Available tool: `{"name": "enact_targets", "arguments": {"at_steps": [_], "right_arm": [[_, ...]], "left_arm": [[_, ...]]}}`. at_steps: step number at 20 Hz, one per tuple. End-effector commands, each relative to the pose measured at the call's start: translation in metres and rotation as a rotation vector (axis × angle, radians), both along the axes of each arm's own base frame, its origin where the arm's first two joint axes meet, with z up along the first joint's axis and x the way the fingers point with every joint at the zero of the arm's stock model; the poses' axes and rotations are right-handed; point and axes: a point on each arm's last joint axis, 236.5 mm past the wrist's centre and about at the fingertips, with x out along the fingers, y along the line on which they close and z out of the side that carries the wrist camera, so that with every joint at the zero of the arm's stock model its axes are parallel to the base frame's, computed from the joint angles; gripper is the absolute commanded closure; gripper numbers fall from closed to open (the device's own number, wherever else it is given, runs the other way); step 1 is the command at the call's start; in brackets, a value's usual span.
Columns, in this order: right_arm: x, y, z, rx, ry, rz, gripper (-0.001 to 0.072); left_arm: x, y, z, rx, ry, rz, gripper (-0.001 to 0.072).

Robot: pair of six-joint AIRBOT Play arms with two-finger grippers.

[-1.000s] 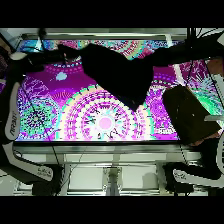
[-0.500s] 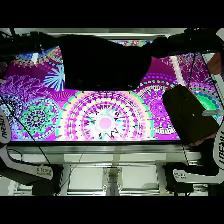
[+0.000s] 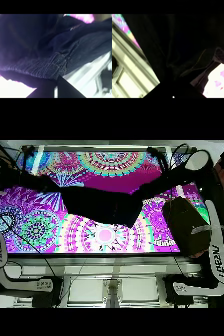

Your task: Fold the clothes and pants, and hang the long-sleeved shirts on hangers.

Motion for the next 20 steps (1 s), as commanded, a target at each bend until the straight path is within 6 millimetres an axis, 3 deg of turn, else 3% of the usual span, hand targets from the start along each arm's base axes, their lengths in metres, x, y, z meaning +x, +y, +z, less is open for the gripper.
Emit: {"name": "enact_targets", "arguments": {"at_steps": [1, 3, 5, 7, 12, 17, 20], "right_arm": [[-0.026, 0.001, -0.032, -0.044, 0.129, 0.02, 0.0693], [-0.029, 0.006, -0.041, -0.047, 0.145, 0.023, 0.0693], [-0.018, 0.008, -0.048, -0.05, 0.109, -0.01, 0.0693], [0.01, 0.002, -0.051, -0.073, 0.013, -0.081, 0.0693], [0.084, -0.007, -0.044, -0.053, -0.211, -0.27, 0.0693], [0.119, -0.006, -0.096, -0.065, -0.188, -0.333, 0.0692], [0.135, -0.007, -0.124, -0.065, -0.171, -0.386, 0.0692]], "left_arm": [[-0.06, 0.022, -0.062, 0.153, 0.22, -0.008, 0.0677], [-0.081, 0.02, -0.089, 0.148, 0.307, -0.007, 0.0677], [-0.084, 0.018, -0.111, 0.144, 0.333, 0.03, 0.0677], [-0.068, 0.022, -0.126, 0.16, 0.286, 0.102, 0.0677], [-0.005, 0.045, -0.133, 0.204, 0.112, 0.33, 0.0677], [0.023, 0.051, -0.142, 0.217, 0.028, 0.384, 0.0676], [0.04, 0.042, -0.15, 0.226, -0.029, 0.378, 0.0675]]}}
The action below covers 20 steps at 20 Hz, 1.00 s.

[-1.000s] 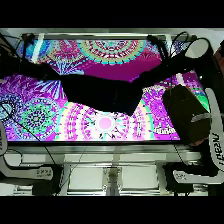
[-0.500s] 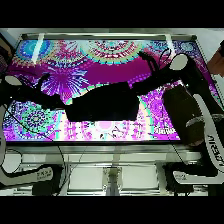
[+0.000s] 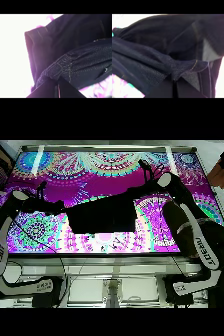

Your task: Fold the clothes and pants, and hang the long-sleeved shirts on hangers.

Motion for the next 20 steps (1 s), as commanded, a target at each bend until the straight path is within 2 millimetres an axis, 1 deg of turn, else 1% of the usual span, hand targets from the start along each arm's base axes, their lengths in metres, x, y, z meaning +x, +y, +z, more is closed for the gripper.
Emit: {"name": "enact_targets", "arguments": {"at_steps": [1, 3, 6, 10, 11, 12, 13, 14, 16, 17, 18, 19, 20], "right_arm": [[0.027, -0.003, -0.028, 0.005, -0.02, -0.073, 0.0692], [0.032, -0.003, -0.043, 0.01, -0.001, -0.099, 0.0692], [0.032, -0.002, -0.061, 0.008, 0.028, -0.104, 0.0692], [0.038, -0.002, -0.066, 0.013, 0.019, -0.117, 0.0691], [0.038, -0.002, -0.066, 0.013, 0.017, -0.119, 0.0688], [0.039, -0.002, -0.066, 0.014, 0.016, -0.119, 0.0641], [0.038, -0.002, -0.066, 0.014, 0.017, -0.119, 0.0529], [0.038, -0.002, -0.065, 0.014, 0.017, -0.118, 0.0433], [0.04, -0.004, -0.057, 0.016, 0.019, -0.111, 0.0422], [0.042, -0.006, -0.049, 0.018, 0.02, -0.104, 0.036], [0.043, -0.01, -0.038, 0.02, 0.027, -0.095, 0.027], [0.042, -0.016, -0.028, 0.017, 0.043, -0.082, 0.0182], [0.037, -0.027, -0.018, 0.005, 0.075, -0.063, 0.0089]], "left_arm": [[0.027, -0.008, -0.008, 0.025, -0.093, 0.009, 0.0675], [0.035, -0.02, -0.016, 0.031, -0.109, -0.006, 0.0675], [0.042, -0.036, -0.029, 0.045, -0.12, -0.024, 0.0675], [0.047, -0.048, -0.04, 0.058, -0.129, -0.034, 0.0664], [0.047, -0.049, -0.041, 0.057, -0.125, -0.037, 0.0588], [0.047, -0.05, -0.042, 0.056, -0.124, -0.037, 0.0442], [0.048, -0.051, -0.04, 0.043, -0.125, -0.03, 0.0406], [0.048, -0.054, -0.038, 0.024, -0.126, -0.02, 0.0401], [0.05, -0.059, -0.032, -0.011, -0.129, -0.002, 0.0393], [0.051, -0.059, -0.029, -0.012, -0.136, -0.002, 0.0364], [0.051, -0.059, -0.024, -0.012, -0.145, -0.002, 0.0268], [0.052, -0.057, -0.018, -0.008, -0.16, 0.0, 0.0252], [0.053, -0.054, -0.009, -0.006, -0.181, 0.004, 0.0247]]}}
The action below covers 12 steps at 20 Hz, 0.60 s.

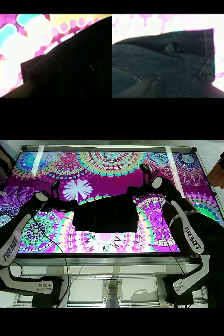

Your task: Fold the clothes and pants, and hang the long-sleeved shirts on hangers.

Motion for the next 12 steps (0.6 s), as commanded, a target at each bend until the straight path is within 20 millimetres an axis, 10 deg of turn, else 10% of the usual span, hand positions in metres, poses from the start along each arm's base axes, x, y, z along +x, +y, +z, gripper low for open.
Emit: {"name": "enact_targets", "arguments": {"at_steps": [1, 6, 8, 12], "right_arm": [[-0.019, -0.027, 0.026, -0.025, 0.11, 0.064, 0.0033], [-0.091, -0.089, 0.013, -0.025, 0.433, 0.146, 0.0028], [-0.097, -0.091, -0.008, -0.015, 0.447, 0.164, 0.0025], [-0.093, -0.063, -0.043, 0.115, 0.417, 0.201, 0.0023]], "left_arm": [[0.004, 0.007, 0.025, 0.0, -0.059, 0.009, 0.0211], [-0.018, 0.038, 0.069, 0.005, -0.099, -0.028, 0.0187], [-0.038, 0.04, 0.07, -0.027, -0.037, -0.06, 0.0077], [-0.073, 0.031, 0.067, -0.086, 0.085, -0.145, 0.0077]]}}
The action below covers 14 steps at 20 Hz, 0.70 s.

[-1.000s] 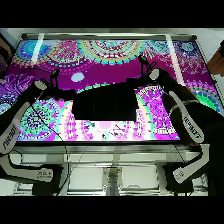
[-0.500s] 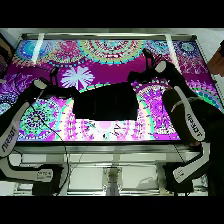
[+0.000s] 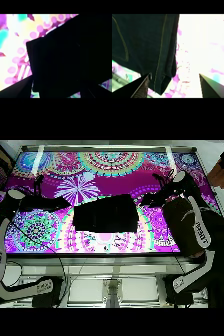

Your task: Fold the clothes and pants, and hang the long-sleeved shirts on hangers.

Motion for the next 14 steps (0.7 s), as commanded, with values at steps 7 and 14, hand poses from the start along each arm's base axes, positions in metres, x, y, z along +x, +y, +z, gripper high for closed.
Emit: {"name": "enact_targets", "arguments": {"at_steps": [7, 14], "right_arm": [[0.001, 0.052, -0.052, 0.235, 0.058, 0.022, 0.0023], [-0.013, 0.09, -0.085, 0.202, 0.121, 0.057, 0.004]], "left_arm": [[-0.036, -0.011, 0.003, -0.058, 0.111, -0.095, 0.0077], [-0.036, -0.011, 0.003, -0.058, 0.11, -0.095, 0.0077]]}}
